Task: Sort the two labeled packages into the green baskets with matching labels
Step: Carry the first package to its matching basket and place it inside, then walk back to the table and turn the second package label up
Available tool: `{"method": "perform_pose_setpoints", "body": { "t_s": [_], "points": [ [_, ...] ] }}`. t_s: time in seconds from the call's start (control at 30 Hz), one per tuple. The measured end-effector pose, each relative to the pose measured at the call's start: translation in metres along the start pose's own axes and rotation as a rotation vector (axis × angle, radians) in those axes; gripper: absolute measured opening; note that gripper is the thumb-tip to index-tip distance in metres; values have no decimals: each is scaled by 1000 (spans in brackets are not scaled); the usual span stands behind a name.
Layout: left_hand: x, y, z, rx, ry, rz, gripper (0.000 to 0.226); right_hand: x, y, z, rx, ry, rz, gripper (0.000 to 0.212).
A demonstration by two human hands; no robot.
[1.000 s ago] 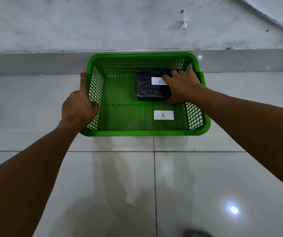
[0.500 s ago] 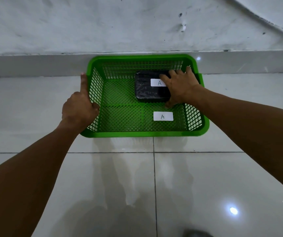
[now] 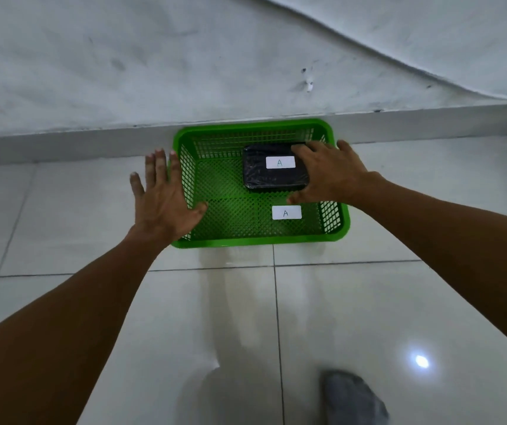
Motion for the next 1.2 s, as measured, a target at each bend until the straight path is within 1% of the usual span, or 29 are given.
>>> {"method": "perform_pose_setpoints", "body": {
  "t_s": [0.17, 0.33, 0.5, 0.6, 0.7, 0.9, 1.07, 1.2],
  "points": [
    [70, 25, -53, -108, -117, -40, 96, 58, -15, -75, -56, -57, 118, 103],
    [176, 48, -117, -154, -165, -90, 94, 146, -36, -160, -83, -84, 178, 98],
    [295, 58, -181, -216, -168, -94, 92, 248, -65, -241, -110, -85, 202, 93],
    [369, 58, -223, -206, -132, -103, 93, 310, -83, -294, -121, -49, 222, 92],
    [441, 63, -261, -223, -119, -114, 86, 375, -98, -352, -146, -6, 251, 93],
    [567, 78, -346, -223, -81, -286, 77, 479, -122, -468, -175, 58, 287, 81],
    [635, 99, -429, -204, -37, -358, 67, 527, -126, -558, -175, 99, 291, 72],
    [661, 127, -498, -202, -11, -348, 62, 541, -120, -636, -150, 135, 279, 69]
  ]
}}
Point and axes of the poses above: each hand's wrist, its own z-axis towards the middle knuckle, its own x-axis out of the back of the hand, y = z × x, the point moved 6 cm from there along z, towards the middle knuckle, and after that the axes turned 7 degrees about x, right-handed, at the moved point
